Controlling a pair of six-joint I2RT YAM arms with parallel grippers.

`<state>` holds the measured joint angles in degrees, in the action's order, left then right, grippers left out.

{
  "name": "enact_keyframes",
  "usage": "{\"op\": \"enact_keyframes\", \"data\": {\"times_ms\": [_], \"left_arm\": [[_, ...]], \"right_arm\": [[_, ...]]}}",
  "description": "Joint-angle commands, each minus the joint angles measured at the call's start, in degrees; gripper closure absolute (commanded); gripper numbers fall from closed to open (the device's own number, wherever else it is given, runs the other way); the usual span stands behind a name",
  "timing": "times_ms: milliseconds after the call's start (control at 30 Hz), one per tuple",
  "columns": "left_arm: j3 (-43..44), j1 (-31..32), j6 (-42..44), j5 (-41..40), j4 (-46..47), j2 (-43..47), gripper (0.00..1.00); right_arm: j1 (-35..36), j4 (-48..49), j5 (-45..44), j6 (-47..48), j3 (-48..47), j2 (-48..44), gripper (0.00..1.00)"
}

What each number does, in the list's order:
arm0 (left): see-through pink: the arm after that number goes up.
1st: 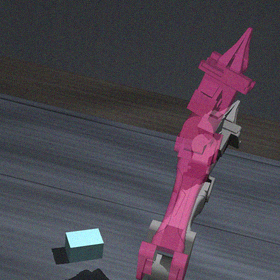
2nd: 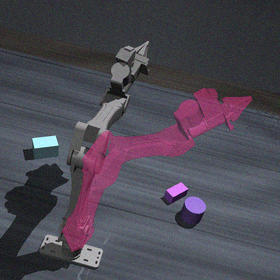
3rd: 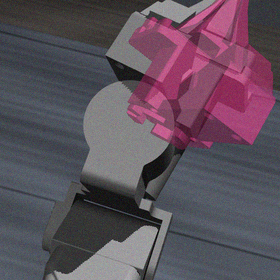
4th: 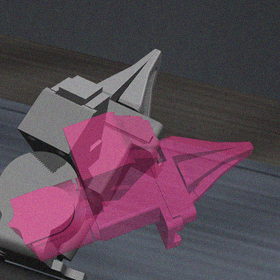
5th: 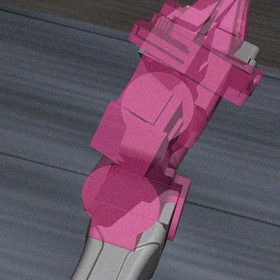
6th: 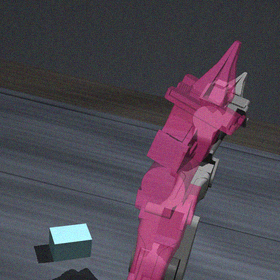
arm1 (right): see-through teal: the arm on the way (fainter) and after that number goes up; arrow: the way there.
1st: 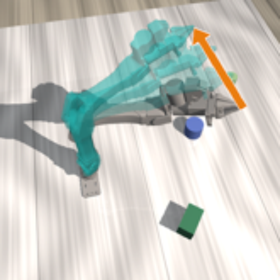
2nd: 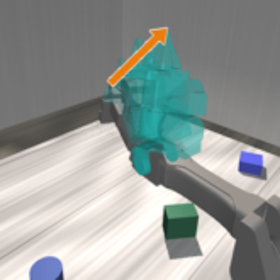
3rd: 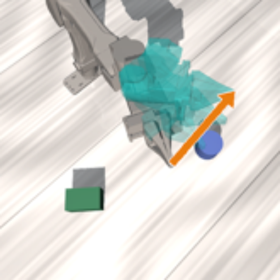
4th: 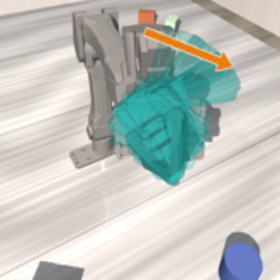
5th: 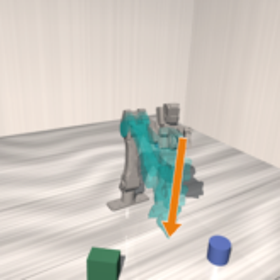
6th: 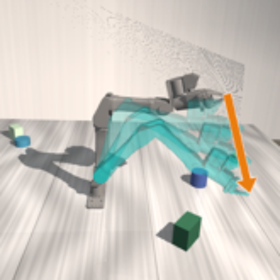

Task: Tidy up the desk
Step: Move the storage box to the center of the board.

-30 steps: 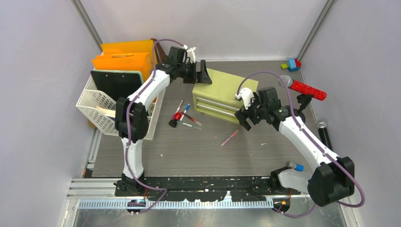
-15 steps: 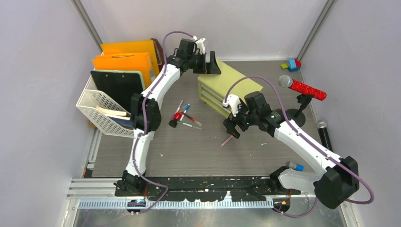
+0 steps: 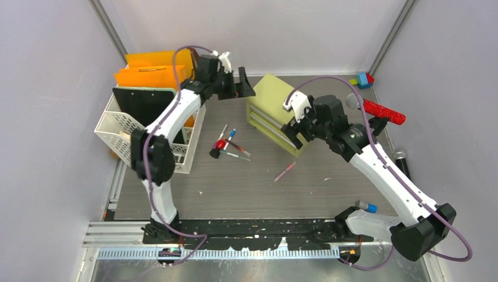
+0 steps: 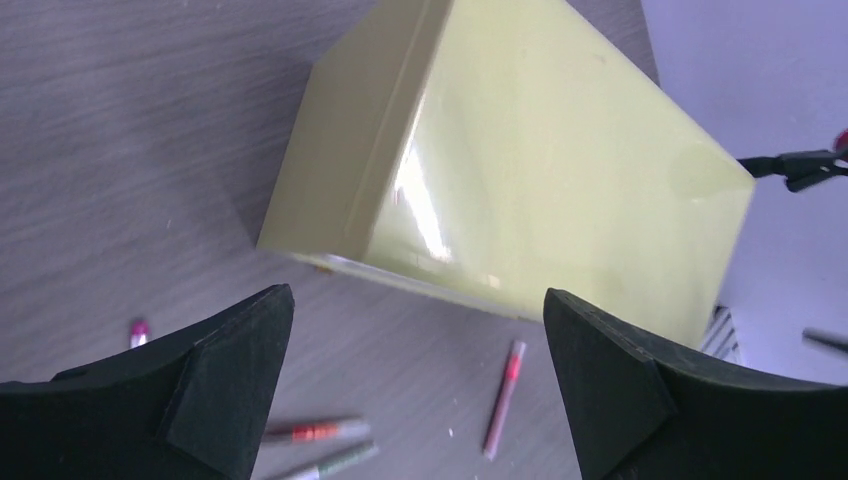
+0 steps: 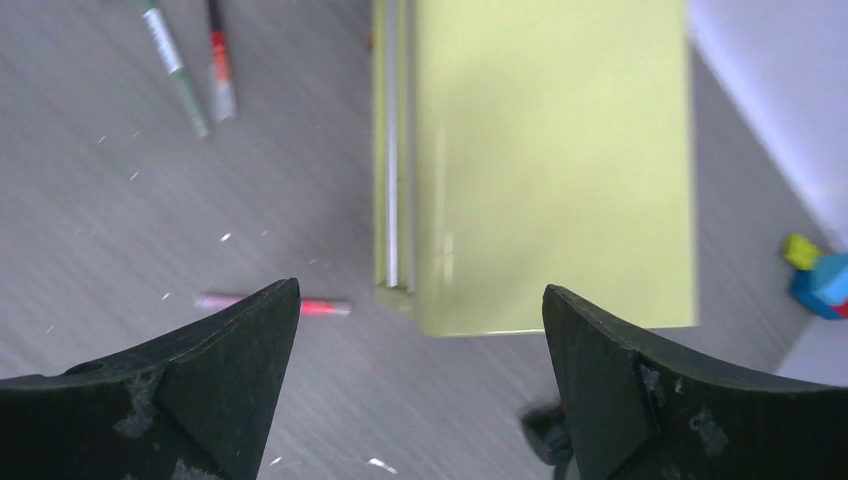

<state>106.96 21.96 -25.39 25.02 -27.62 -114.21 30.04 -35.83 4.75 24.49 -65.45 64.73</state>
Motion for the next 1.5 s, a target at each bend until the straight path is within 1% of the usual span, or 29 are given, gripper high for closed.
{"op": "enact_keyframes", "data": {"times_ms": [0, 100, 167, 233, 367, 433, 500, 633, 800, 933, 1067, 1133, 1233, 1333, 1467], "left_arm": [[-15.32, -0.77, -8.67, 1.71, 14.85, 14.16, 0.0], [-28.01, -0.65, -18.04, 4.35, 27.47, 18.41, 0.01], [-33.78, -0.37, -23.38, 6.06, 34.69, 19.18, 0.03], [-38.4, 0.32, -26.76, 7.12, 40.55, 18.79, 0.04], [-43.36, 2.12, -31.0, 7.15, 53.84, 17.13, 0.05], [-46.02, 2.77, -33.69, 6.46, 60.51, 15.79, 0.04], [-47.63, 3.07, -36.56, 6.39, 66.54, 13.58, 0.05], [-46.88, 3.49, -40.03, 7.85, 73.29, 7.9, 0.05], [-46.18, 3.62, -45.04, 8.2, 84.42, 1.82, 0.05], [-44.74, 3.91, -46.13, 9.17, 86.78, -1.65, 0.06], [-44.33, 4.4, -47.53, 8.33, 93.34, -4.76, 0.07], [-43.29, 4.65, -48.83, 8.59, 95.58, -6.9, 0.1], [-41.61, 4.99, -50.41, 9.22, 97.48, -9.18, 0.11], [-40.44, 5.18, -51.54, 9.84, 100.32, -10.74, 0.13], [-39.46, 5.2, -55.05, 10.99, 105.26, -12.25, 0.17]], "right_arm": [[-0.53, 0.8, -9.25, 0.26, -6.1, 4.27, 0.02], [-2.25, 3.25, -10.48, -0.24, -7.88, 7.34, 0.02], [-3.84, 4.76, -10.75, -0.51, -9.1, 9.92, 0.02], [-5.75, 5.66, -9.78, -1.27, -10.8, 12.68, 0.02], [-9.42, 6.56, -5.95, -3.67, -14.96, 17.26, 0.02], [-10.71, 6.15, -2.56, -4.7, -17.26, 19.36, 0.02], [-11.42, 5.44, -1.23, -5.24, -19.3, 21.13, 0.02], [-11.83, 4.24, -0.03, -6.01, -21.65, 23.74, 0.02], [-11.93, 4.11, 0.53, -7.08, -22.2, 24.86, 0.03], [-11.94, 4.8, 0.82, -7.73, -21.65, 25.11, 0.03], [-11.94, 4.98, 1.19, -8.49, -21.76, 25.96, 0.03], [-11.94, 5.02, 1.38, -8.7, -21.63, 26.19, 0.03], [-11.94, 5.27, 1.61, -8.99, -21.37, 26.5, 0.03], [-11.94, 5.3, 1.74, -9.15, -20.95, 26.86, 0.03], [-11.94, 5.36, 1.65, -9.07, -20.34, 27.42, 0.03]]}}
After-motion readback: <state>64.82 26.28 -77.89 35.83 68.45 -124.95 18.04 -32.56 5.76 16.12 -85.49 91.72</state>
